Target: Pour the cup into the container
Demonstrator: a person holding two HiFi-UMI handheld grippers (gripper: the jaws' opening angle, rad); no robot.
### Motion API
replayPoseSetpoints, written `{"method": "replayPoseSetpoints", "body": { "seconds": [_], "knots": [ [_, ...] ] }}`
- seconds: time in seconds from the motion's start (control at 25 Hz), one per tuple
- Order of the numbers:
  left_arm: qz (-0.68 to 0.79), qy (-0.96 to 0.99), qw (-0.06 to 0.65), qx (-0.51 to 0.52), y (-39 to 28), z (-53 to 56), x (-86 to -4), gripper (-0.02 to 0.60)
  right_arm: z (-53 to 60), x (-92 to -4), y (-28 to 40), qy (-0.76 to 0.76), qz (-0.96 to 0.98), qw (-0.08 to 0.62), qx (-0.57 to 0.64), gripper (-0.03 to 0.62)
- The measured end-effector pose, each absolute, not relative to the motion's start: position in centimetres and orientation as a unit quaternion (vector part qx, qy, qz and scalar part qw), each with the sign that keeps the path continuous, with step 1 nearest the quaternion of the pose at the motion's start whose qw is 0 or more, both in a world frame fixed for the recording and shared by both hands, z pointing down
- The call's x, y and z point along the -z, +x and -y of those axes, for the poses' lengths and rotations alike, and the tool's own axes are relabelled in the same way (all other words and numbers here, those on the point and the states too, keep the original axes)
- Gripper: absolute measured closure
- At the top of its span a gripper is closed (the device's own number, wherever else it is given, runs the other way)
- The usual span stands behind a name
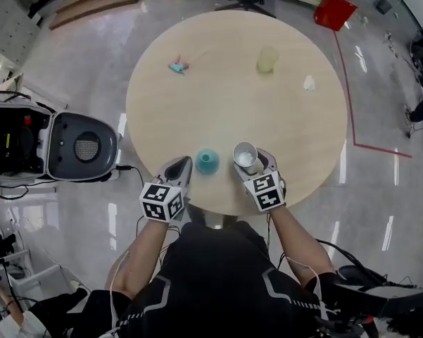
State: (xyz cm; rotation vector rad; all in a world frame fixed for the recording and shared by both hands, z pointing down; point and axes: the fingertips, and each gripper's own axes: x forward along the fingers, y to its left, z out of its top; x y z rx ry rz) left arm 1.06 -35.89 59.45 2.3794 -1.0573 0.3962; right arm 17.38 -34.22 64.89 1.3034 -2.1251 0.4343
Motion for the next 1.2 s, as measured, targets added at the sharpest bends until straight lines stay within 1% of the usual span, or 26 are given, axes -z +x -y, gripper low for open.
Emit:
{"method": "replayPoseSetpoints", "body": {
  "seconds": [0.28, 0.68, 0.92, 1.2],
  "knots": [
    [0.4, 0.86, 0.267, -0.168, 0.4, 37.0, -62.1, 0.581, 34.4, -68.0, 17.8, 0.497, 0.8, 0.28, -0.188, 0.29],
    [0.404, 0.846, 0.309, -0.161, 0.3, 36.8, -63.5, 0.581, 33.3, -69.4, 18.2, 0.515, 0.8, 0.235, -0.199, 0.29],
    [0.401, 0.847, 0.307, -0.164, -0.6, 36.4, -63.9, 0.581, 32.2, -71.1, 17.2, 0.492, 0.801, 0.264, -0.218, 0.29],
    [0.396, 0.86, 0.278, -0.165, -0.2, 37.3, -61.7, 0.581, 31.8, -69.5, 18.0, 0.495, 0.796, 0.273, -0.215, 0.272]
  ]
}}
